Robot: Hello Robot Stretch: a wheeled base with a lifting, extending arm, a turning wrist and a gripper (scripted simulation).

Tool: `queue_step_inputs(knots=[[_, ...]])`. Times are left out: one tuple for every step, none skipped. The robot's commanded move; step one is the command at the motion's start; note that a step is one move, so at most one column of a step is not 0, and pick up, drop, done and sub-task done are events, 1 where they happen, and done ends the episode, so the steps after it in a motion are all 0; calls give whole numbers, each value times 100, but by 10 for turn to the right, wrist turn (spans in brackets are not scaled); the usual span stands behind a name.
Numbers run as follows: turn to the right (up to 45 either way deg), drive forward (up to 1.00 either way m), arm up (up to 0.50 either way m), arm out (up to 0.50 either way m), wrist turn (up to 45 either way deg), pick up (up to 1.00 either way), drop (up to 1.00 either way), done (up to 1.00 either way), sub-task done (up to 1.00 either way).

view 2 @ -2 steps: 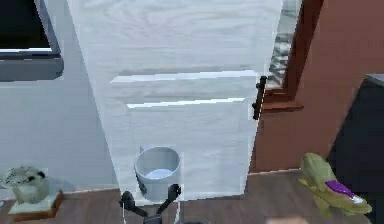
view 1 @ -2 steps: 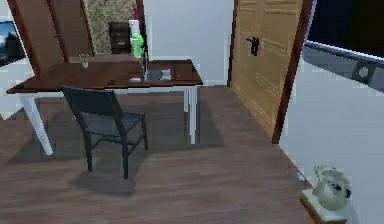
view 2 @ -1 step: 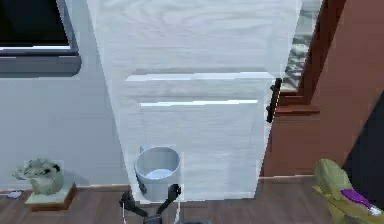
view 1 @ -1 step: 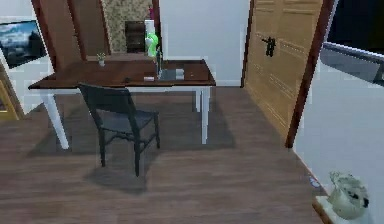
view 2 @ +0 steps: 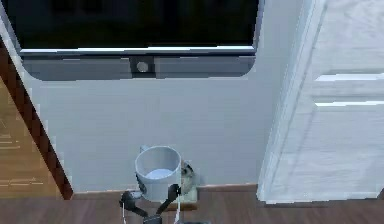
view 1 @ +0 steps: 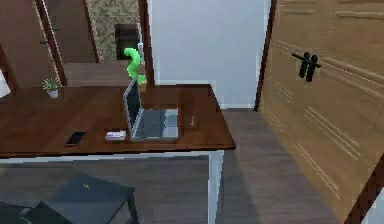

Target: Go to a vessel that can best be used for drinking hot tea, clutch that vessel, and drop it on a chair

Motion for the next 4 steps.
queue_step_inputs(knots=[[0,50,0,0,0,0,0,0,0],[330,0,0,0,0,0,0,0,0],[-390,0,0,0,0,0,0,0,0],[450,0,0,0,0,0,0,0,0]])
